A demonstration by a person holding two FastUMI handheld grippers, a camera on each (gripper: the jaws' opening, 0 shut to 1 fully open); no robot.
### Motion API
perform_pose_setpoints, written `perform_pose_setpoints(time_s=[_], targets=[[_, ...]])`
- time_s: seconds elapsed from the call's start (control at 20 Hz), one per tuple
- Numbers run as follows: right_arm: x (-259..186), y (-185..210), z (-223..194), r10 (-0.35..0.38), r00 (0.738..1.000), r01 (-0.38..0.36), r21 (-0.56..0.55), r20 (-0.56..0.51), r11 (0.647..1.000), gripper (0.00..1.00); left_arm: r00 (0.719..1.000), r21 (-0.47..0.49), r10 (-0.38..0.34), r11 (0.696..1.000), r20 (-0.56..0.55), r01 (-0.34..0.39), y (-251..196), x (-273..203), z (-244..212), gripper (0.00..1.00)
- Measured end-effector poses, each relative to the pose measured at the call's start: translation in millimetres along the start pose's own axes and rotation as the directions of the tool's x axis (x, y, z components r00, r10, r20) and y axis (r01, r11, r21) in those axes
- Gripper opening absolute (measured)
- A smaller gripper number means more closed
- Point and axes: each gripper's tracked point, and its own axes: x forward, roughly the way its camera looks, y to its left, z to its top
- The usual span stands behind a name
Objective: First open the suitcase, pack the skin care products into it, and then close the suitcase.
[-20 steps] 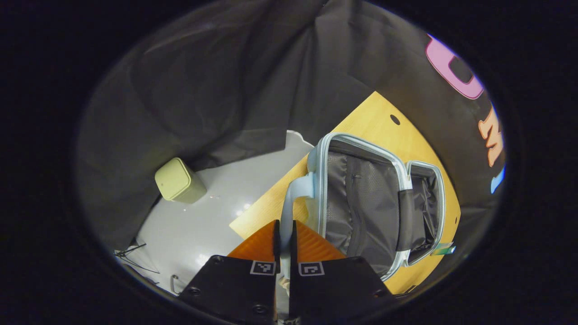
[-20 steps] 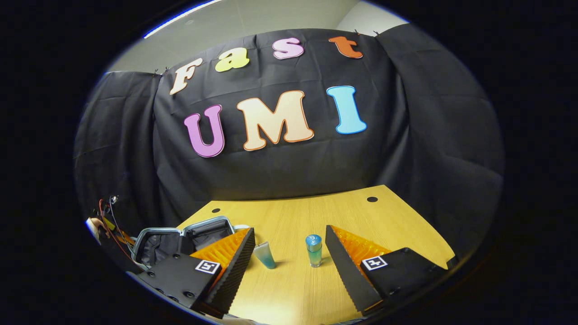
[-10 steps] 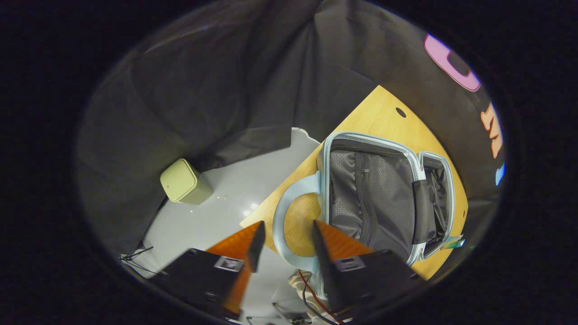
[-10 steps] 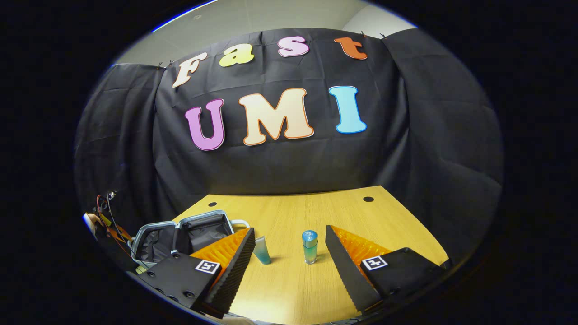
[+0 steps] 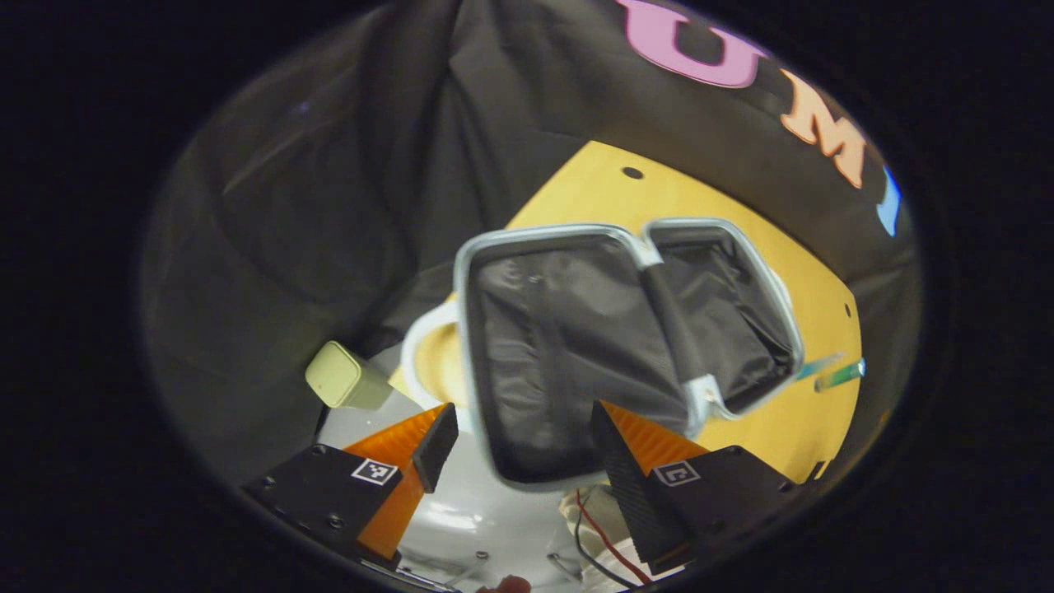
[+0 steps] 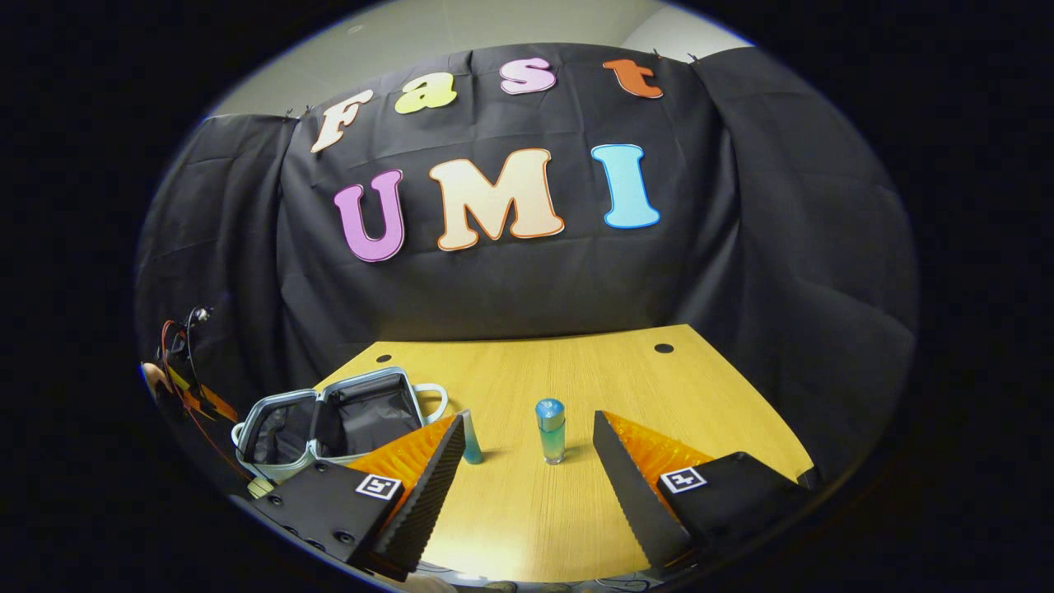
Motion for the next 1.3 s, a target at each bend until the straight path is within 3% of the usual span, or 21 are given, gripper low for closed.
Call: perform_pose_setpoints(time_s=[0.15,0.5,0.7,0.95,1.3], targets=[[-3.4,-9.6,-6.8,0.011,1.0,-0.011,0.016,-0.023,1.0,0.98,0.995,0.042,-0.098,0.994,-0.024,0.099,-78.5,-12.2,-24.6,0.96],[1.4,-46.3,-24.4,0.027,0.995,-0.026,0.017,-0.094,1.0,0.98,0.968,0.16,-0.232,0.956,-0.091,0.245,-230.4,-9.9,-72.5,0.96],[18.6,-59.9,-42.8,0.059,0.987,-0.059,0.005,-0.149,0.998,0.98,0.962,0.227,-0.26,0.935,-0.081,0.272,-297.7,10.8,-76.9,0.96],[58.1,-62.0,-69.9,0.121,0.973,-0.126,-0.013,-0.194,0.992,0.98,0.939,0.296,-0.345,0.898,0.008,0.327,-379.9,59.0,-80.2,0.96],[102.9,-58.6,-100.6,0.203,0.95,-0.216,-0.027,-0.235,0.976,0.95,0.925,0.256,-0.344,0.92,0.159,0.298,-422.1,114.9,-67.2,0.96]])
